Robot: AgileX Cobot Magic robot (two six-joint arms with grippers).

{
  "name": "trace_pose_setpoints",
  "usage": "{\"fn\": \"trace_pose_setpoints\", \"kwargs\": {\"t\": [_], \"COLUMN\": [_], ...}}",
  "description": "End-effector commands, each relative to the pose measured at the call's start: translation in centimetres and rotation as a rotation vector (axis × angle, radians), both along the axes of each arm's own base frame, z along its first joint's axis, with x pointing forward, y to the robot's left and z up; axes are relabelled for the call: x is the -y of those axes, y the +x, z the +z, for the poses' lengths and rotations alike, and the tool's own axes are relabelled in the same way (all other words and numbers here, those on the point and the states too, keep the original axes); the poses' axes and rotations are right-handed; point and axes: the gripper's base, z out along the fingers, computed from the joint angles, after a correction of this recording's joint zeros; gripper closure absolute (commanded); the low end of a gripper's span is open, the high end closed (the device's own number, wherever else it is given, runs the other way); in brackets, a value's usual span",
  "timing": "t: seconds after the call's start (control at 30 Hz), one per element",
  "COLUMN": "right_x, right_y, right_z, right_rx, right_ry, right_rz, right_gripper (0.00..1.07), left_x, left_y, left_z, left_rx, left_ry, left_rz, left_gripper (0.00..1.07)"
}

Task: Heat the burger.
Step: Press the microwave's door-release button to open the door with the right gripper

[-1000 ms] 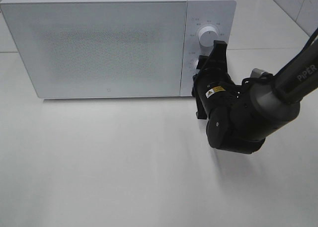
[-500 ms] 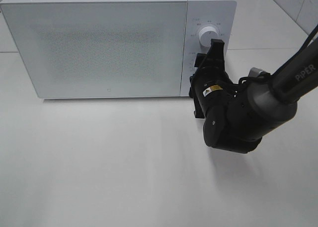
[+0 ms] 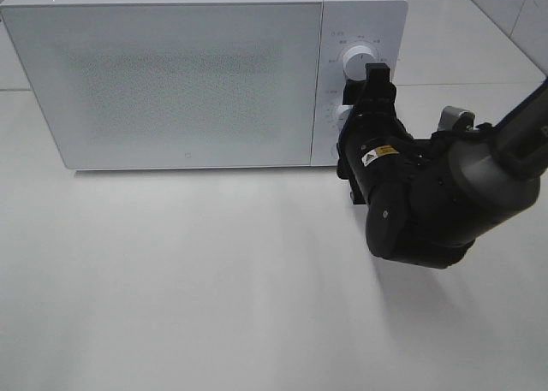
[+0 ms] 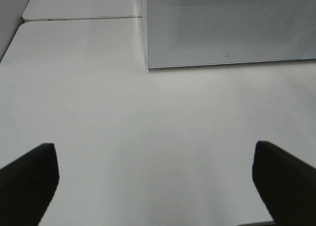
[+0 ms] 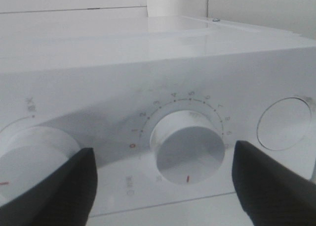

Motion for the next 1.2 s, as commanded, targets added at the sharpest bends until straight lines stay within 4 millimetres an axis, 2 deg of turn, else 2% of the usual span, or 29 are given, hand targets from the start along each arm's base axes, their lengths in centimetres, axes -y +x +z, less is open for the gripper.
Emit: {"fn": "trace_pose_setpoints", "kwargs": {"t": [0.03, 0.2, 0.43, 0.5, 0.6, 0.63, 0.77, 0.83, 0.97, 1.13, 1.2], "right_x": [0.1, 0.8, 1.6, 1.6, 1.6, 1.5, 1.4, 1.5, 1.5, 2.5, 3.8], "right_y": [-0.7, -2.3, -4.1, -5.1, -5.2, -5.6, -6.2, -6.9, -7.4, -7.7, -8.1], "right_z": [1.2, 1.2, 2.1, 2.9, 3.0, 3.6, 4.2, 4.8, 5.0, 5.0, 5.5], "right_rx": [0.022, -0.06, -0.08, -0.086, -0.092, -0.085, -0.093, -0.094, -0.099, -0.161, -0.193], "right_ry": [-0.079, -0.18, -0.353, -0.521, -0.573, -0.674, -0.797, -0.951, -1.04, -1.119, -1.194], "right_rz": [0.071, 0.146, 0.253, 0.367, 0.402, 0.47, 0.563, 0.67, 0.748, 0.843, 0.934], "right_gripper": [0.33, 0.33, 0.33, 0.33, 0.33, 0.33, 0.33, 0.33, 0.33, 0.33, 0.33], "left_x": [0.1, 0.1, 0.1, 0.1, 0.1, 0.1, 0.1, 0.1, 0.1, 0.1, 0.1], "left_y": [-0.1, -0.1, -0.1, -0.1, -0.1, -0.1, -0.1, -0.1, -0.1, -0.1, -0.1], "left_z": [-0.1, -0.1, -0.1, -0.1, -0.1, -0.1, -0.1, -0.1, -0.1, -0.1, -0.1], "left_rx": [-0.001, -0.001, -0.001, -0.001, -0.001, -0.001, -0.001, -0.001, -0.001, -0.001, -0.001], "left_ry": [-0.003, -0.003, -0.003, -0.003, -0.003, -0.003, -0.003, -0.003, -0.003, -0.003, -0.003], "left_rz": [-0.003, -0.003, -0.003, -0.003, -0.003, -0.003, -0.003, -0.003, -0.003, -0.003, -0.003], "left_gripper": [0.07, 0.07, 0.07, 0.07, 0.07, 0.07, 0.07, 0.07, 0.07, 0.07, 0.07]}}
